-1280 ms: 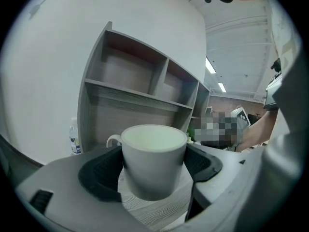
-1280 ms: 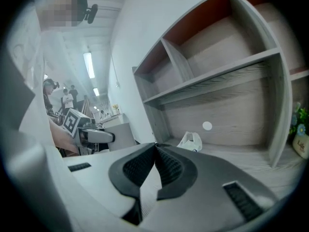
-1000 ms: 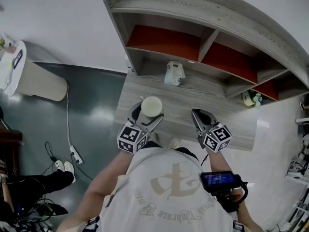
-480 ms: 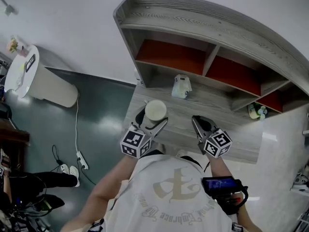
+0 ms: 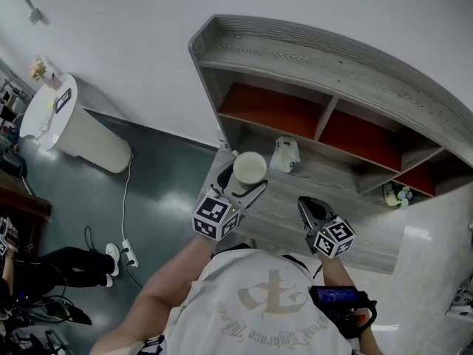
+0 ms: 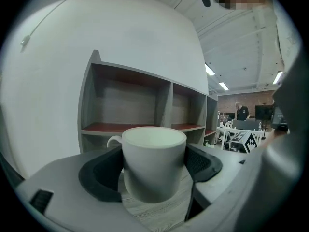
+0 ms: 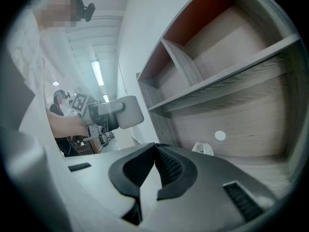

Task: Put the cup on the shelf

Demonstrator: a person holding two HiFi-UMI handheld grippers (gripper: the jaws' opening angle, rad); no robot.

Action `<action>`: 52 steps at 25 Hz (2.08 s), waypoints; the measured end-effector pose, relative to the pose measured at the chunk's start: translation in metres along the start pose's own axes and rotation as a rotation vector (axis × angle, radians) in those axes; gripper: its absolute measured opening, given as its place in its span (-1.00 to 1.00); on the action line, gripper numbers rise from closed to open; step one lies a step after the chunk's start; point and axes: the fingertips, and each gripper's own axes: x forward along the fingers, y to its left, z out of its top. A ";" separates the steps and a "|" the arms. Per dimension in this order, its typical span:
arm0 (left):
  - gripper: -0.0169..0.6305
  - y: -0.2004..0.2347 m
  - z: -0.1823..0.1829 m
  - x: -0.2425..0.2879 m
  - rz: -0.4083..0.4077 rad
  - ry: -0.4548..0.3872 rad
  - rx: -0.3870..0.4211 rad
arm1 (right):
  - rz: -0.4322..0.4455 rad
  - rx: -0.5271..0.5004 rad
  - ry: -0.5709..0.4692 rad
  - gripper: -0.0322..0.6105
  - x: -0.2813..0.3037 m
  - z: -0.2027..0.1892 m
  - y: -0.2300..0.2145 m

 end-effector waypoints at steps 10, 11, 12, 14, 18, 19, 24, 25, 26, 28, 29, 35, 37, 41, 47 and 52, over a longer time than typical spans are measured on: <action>0.31 0.010 0.044 0.041 0.000 -0.049 0.004 | -0.023 0.011 -0.019 -0.89 -0.005 0.009 -0.020; 0.31 0.011 0.049 0.046 -0.002 -0.055 0.008 | -0.026 0.011 -0.022 -0.89 -0.005 0.011 -0.022; 0.31 0.012 0.054 0.051 -0.001 -0.061 0.011 | -0.029 0.010 -0.024 -0.89 -0.006 0.012 -0.024; 0.31 0.016 0.063 0.059 0.010 -0.072 0.015 | -0.032 0.008 -0.025 -0.89 -0.007 0.013 -0.028; 0.31 0.025 0.083 0.072 0.032 -0.094 0.018 | -0.042 0.014 -0.035 -0.89 -0.011 0.015 -0.034; 0.31 0.025 0.088 0.075 0.029 -0.100 0.021 | -0.048 0.018 -0.039 -0.89 -0.012 0.015 -0.036; 0.30 0.027 0.111 0.093 0.014 -0.116 0.036 | -0.079 0.043 -0.053 -0.89 -0.019 0.013 -0.043; 0.31 0.027 0.113 0.097 0.012 -0.116 0.037 | -0.085 0.048 -0.055 -0.89 -0.021 0.012 -0.044; 0.31 0.027 0.114 0.102 0.010 -0.115 0.038 | -0.092 0.053 -0.056 -0.89 -0.023 0.011 -0.046; 0.30 0.028 0.115 0.111 0.005 -0.110 0.041 | -0.105 0.060 -0.060 -0.89 -0.025 0.009 -0.049; 0.30 0.028 0.114 0.116 0.004 -0.107 0.041 | -0.110 0.062 -0.061 -0.89 -0.026 0.009 -0.051; 0.30 0.032 0.111 0.136 0.020 -0.087 0.042 | -0.133 0.072 -0.074 -0.89 -0.038 0.006 -0.057; 0.30 0.037 0.109 0.142 0.027 -0.074 0.042 | -0.142 0.078 -0.075 -0.89 -0.040 0.005 -0.057; 0.30 0.048 0.109 0.154 0.040 -0.056 0.046 | -0.153 0.089 -0.070 -0.89 -0.041 0.002 -0.057; 0.30 0.053 0.104 0.170 0.045 -0.031 0.060 | -0.166 0.102 -0.069 -0.89 -0.040 0.001 -0.060; 0.30 0.057 0.102 0.178 0.052 -0.040 0.052 | -0.176 0.110 -0.065 -0.89 -0.039 0.000 -0.065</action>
